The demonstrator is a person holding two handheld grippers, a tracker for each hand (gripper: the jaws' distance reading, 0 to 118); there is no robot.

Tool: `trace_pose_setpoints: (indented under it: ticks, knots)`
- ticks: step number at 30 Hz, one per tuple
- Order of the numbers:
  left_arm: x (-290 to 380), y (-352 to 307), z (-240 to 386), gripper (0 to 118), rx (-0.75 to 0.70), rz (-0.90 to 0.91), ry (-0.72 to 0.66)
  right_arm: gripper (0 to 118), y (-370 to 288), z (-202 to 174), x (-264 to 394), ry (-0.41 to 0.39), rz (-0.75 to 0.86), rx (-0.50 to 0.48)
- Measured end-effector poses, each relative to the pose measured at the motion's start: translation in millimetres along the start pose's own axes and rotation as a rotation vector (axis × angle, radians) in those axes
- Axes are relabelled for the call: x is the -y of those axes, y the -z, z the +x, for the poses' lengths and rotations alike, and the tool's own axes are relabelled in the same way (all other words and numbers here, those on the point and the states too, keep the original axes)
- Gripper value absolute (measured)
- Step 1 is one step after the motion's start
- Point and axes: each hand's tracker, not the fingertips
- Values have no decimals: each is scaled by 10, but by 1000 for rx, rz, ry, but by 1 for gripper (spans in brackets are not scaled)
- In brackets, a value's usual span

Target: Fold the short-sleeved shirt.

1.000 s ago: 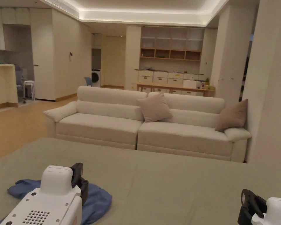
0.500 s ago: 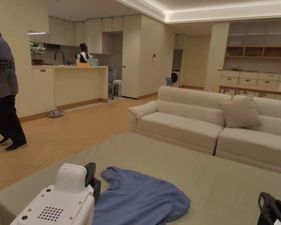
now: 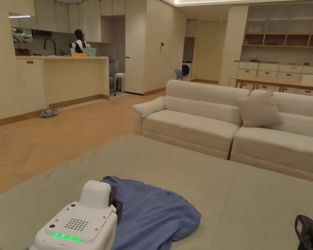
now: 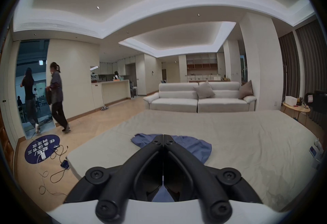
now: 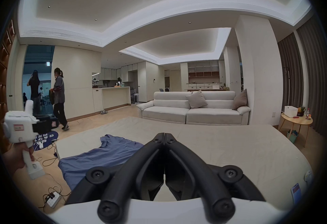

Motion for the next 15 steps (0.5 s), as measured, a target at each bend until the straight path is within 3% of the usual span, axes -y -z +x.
trace_pose_setpoints:
  ticks: [3, 5, 6, 8, 9, 10, 15]
  knots:
    - [49, 537, 179, 0, 15, -57, 29, 0, 148, 103, 31, -3, -16, 3]
    - [93, 959, 309, 17, 51, -110, 71, 0, 250, 169, 63, -9, -23, 8]
    - [131, 1179, 384, 37, 68, -137, 72, 0, 306, 208, 87, -12, -30, 10]
    - [204, 1597, 545, 114, 132, -242, 88, 0, 412, 277, 148, -15, -41, 18]
    - [310, 1793, 706, 116, 281, -267, 86, 0, 465, 311, 183, -14, -48, 25]
    - [364, 1987, 789, 115, 192, -288, 143, 0, 516, 349, 229, -10, -54, 31]
    - [777, 2796, 1259, 115, 259, -450, 235, 0, 716, 477, 467, 11, -95, 66]
